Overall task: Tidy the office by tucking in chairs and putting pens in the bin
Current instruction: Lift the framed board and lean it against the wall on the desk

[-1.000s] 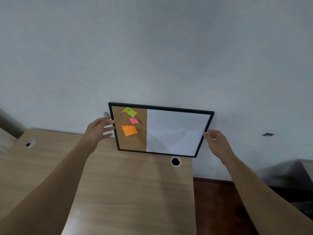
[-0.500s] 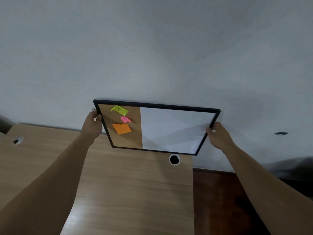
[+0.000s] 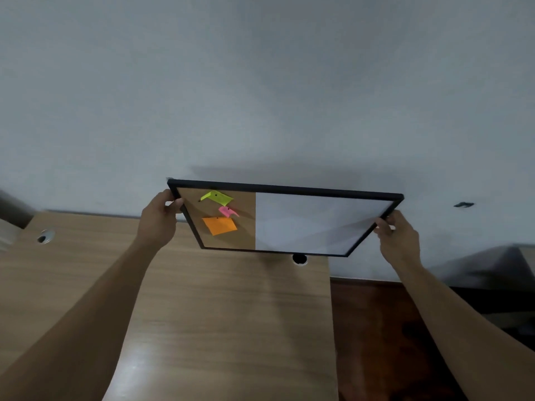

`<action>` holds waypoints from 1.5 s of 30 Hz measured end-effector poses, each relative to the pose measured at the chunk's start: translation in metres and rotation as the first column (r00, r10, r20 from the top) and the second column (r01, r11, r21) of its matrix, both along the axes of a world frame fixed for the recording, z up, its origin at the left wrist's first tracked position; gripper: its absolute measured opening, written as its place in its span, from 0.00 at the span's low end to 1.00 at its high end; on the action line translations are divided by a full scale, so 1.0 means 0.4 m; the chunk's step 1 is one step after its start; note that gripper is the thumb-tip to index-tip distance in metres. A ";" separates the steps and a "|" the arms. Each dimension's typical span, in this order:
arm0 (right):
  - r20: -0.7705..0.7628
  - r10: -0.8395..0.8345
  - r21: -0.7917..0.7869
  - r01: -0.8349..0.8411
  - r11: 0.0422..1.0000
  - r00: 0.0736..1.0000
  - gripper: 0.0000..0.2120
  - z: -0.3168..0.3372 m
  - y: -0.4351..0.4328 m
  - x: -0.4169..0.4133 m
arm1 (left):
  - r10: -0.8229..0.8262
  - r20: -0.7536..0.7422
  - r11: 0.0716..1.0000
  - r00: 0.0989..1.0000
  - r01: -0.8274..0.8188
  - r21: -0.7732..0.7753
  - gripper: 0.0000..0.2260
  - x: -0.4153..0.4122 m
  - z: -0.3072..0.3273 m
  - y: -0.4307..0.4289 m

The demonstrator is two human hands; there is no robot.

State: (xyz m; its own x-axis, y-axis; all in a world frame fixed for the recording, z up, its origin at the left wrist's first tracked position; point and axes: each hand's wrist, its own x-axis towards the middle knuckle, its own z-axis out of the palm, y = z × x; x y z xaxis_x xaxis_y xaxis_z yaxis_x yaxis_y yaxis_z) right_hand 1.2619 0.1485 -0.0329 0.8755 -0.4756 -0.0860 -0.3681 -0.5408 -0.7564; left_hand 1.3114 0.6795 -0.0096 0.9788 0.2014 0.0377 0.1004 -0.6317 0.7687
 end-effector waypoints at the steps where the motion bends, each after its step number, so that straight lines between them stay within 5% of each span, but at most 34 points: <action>1: 0.016 -0.009 0.010 0.008 1.000 1.000 0.03 0.015 -0.010 -0.021 | -0.012 0.015 1.000 1.000 0.012 -0.016 0.08 -0.008 0.009 -0.008; 13: 0.140 -0.214 0.111 0.200 0.973 0.967 0.06 0.126 -0.261 -0.291 | -0.163 0.044 0.938 0.986 0.168 -0.303 0.11 -0.105 0.143 -0.282; 32: 0.278 -0.287 0.086 0.274 0.958 0.917 0.05 0.270 -1.025 -0.511 | -0.233 0.143 0.871 0.962 0.272 -0.408 0.10 -0.233 0.246 -1.080; 45: 0.166 -0.276 0.112 0.260 0.959 0.947 0.11 0.205 -1.451 -0.638 | -0.276 0.135 0.863 0.952 0.307 -0.402 0.07 -0.239 0.193 -1.520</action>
State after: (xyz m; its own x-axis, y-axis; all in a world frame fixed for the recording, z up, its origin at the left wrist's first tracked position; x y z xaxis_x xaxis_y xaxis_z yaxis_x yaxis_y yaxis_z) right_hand 1.0066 -0.4318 0.0492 0.7216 -0.6922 0.0081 -0.3449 -0.3696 -0.8628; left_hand 1.2157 0.0714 0.0675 0.9932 -0.0801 0.0849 -0.1023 -0.2470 0.9636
